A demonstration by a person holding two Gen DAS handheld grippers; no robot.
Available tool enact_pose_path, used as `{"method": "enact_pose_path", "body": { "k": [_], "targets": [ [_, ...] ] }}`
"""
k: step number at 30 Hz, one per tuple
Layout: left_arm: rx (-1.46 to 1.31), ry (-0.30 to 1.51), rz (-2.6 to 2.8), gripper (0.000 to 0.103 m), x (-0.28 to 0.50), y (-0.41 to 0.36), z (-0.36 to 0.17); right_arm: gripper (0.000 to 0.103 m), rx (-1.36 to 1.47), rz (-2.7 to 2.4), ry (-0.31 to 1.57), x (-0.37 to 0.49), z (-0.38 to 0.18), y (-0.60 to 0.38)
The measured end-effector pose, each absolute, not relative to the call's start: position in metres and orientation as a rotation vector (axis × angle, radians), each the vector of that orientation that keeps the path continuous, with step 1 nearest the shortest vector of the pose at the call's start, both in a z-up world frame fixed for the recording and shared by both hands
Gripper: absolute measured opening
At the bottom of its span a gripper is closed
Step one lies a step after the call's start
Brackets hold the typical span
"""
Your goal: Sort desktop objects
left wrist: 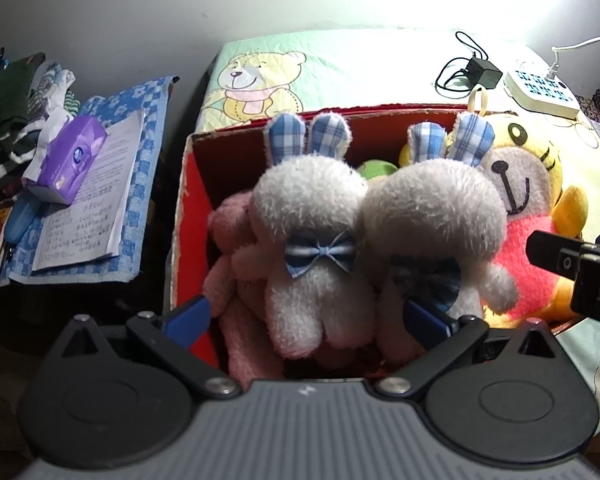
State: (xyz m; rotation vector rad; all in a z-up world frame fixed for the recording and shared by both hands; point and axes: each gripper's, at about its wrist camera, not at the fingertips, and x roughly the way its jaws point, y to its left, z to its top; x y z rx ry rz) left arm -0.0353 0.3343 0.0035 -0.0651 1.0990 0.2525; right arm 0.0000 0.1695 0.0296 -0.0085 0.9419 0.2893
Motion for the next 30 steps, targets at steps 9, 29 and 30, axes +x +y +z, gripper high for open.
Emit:
{"method": "enact_pose_path", "body": {
  "k": [9,29,30],
  "targets": [
    [-0.049,1.058,0.264,0.103,-0.031,0.339,0.025,0.077,-0.055,0.274,0.888,0.003,0.047,0.175],
    [-0.092,1.087,0.287,0.103,-0.041,0.342,0.009,0.077,-0.033,0.305,0.935,-0.003,0.034,0.180],
    [-0.091,1.087,0.286,0.103,-0.041,0.341,0.009,0.077,-0.032,0.306,0.937,-0.003,0.033,0.180]
  ]
}}
